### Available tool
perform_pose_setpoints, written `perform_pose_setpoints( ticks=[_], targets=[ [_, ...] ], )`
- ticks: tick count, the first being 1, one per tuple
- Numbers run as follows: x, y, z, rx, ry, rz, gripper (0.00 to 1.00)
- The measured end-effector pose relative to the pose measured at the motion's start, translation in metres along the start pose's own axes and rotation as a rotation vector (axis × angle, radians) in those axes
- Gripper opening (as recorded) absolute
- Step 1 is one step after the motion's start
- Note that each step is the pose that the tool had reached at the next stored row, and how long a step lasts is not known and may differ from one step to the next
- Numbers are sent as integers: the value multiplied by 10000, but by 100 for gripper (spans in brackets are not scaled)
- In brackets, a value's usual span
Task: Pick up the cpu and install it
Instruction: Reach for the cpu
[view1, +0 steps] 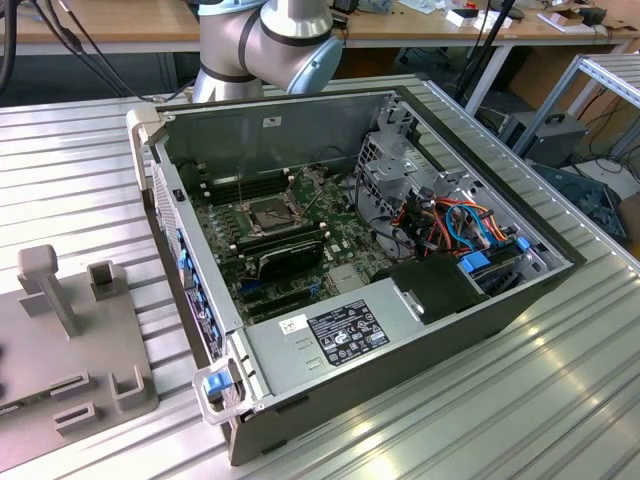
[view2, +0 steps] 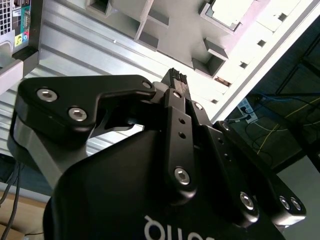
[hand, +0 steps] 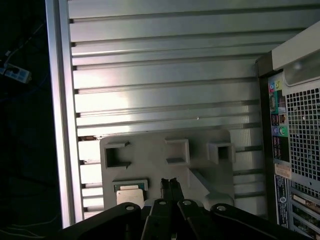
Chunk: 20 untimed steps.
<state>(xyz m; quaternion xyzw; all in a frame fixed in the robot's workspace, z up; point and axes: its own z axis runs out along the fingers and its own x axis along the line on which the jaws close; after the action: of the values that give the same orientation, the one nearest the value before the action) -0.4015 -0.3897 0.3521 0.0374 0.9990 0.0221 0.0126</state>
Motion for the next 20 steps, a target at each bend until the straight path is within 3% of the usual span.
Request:
perform_pose_setpoints(
  ticks=[17,19,20],
  targets=[
    [3,-1,8,-1,-3,-1,11],
    [10,-1,21,-2,-4,1,11],
    [24,-5,81,-1,-3,1,11]
  ],
)
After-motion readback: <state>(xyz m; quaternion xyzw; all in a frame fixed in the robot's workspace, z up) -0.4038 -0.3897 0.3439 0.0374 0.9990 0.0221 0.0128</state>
